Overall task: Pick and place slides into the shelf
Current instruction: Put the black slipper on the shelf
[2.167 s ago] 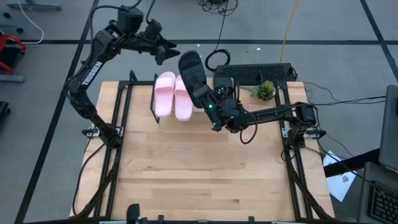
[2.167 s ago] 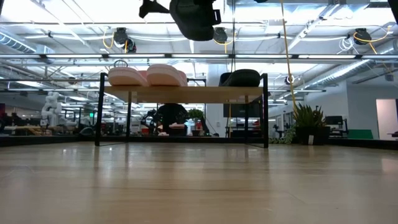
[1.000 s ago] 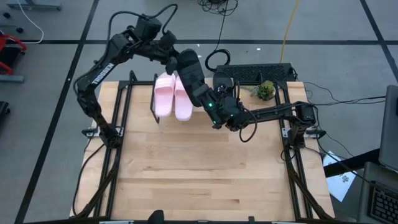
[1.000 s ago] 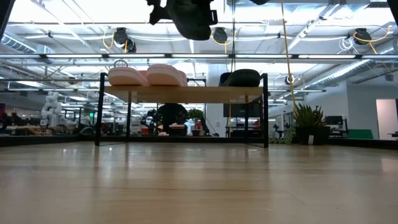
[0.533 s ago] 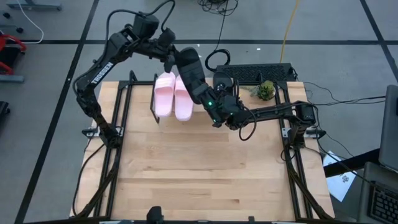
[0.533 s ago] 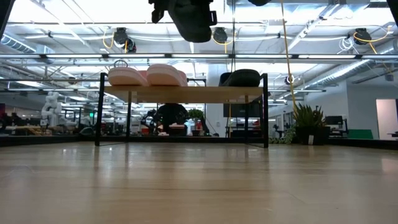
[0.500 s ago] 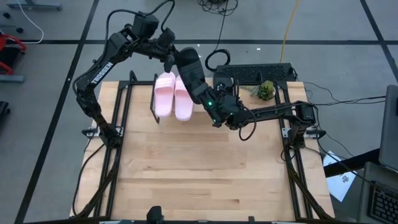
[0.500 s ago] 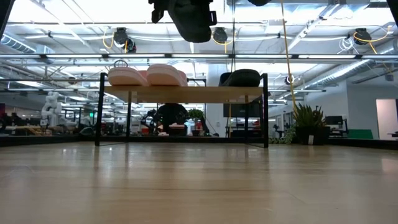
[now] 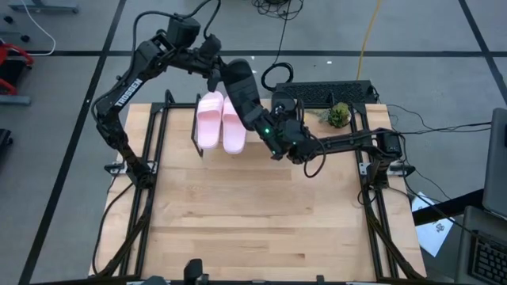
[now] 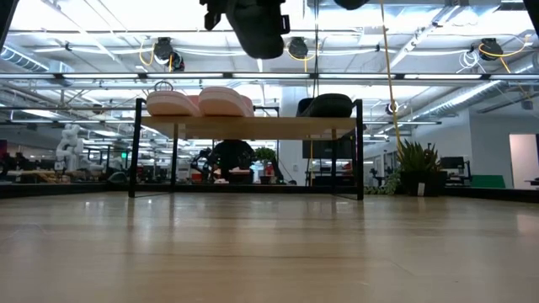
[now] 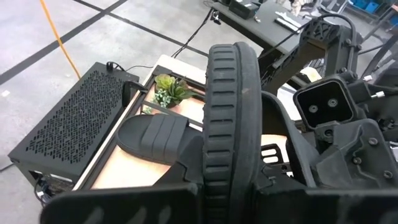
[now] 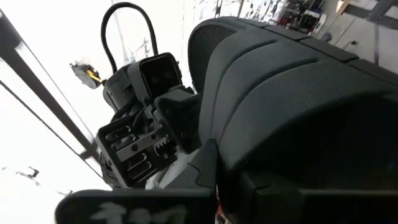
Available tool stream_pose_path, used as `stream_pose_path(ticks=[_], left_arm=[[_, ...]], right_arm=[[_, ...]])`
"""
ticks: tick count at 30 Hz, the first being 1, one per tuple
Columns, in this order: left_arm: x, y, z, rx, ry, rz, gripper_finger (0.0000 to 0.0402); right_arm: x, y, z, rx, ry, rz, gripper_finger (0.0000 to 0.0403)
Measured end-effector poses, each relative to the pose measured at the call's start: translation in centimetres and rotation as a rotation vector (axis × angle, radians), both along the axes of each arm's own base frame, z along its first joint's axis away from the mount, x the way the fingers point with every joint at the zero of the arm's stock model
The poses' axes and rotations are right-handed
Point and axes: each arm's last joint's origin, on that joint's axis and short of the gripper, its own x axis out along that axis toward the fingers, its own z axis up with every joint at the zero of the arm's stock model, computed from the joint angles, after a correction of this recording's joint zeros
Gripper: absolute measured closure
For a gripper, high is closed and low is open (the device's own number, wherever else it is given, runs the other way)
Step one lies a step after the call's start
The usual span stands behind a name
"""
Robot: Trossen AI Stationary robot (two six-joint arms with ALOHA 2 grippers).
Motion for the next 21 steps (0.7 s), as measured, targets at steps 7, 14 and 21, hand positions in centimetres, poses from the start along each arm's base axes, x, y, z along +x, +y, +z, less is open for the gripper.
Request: stream_pose_path(ticks=[7,14,21], left_arm=[[-0.4,0.4,0.0,-0.017,-0.009,-0.010,0.0373],[-0.4,0.6,-0.1,-0.004,-0.009,-0.020,0.0373],[-0.7,0.8,-0.1,0.007,-0.008,-0.006,0.0374]], right_arm=[[0.2,0.6,-0.3,-0.017,0.062,0.032,0.0398],[0.5,-0.3,-0.7,-0.037,0.128,0.044,0.0390],[0.6,-0.5,-0.6,-0.092,0.121,0.107,0.0310]])
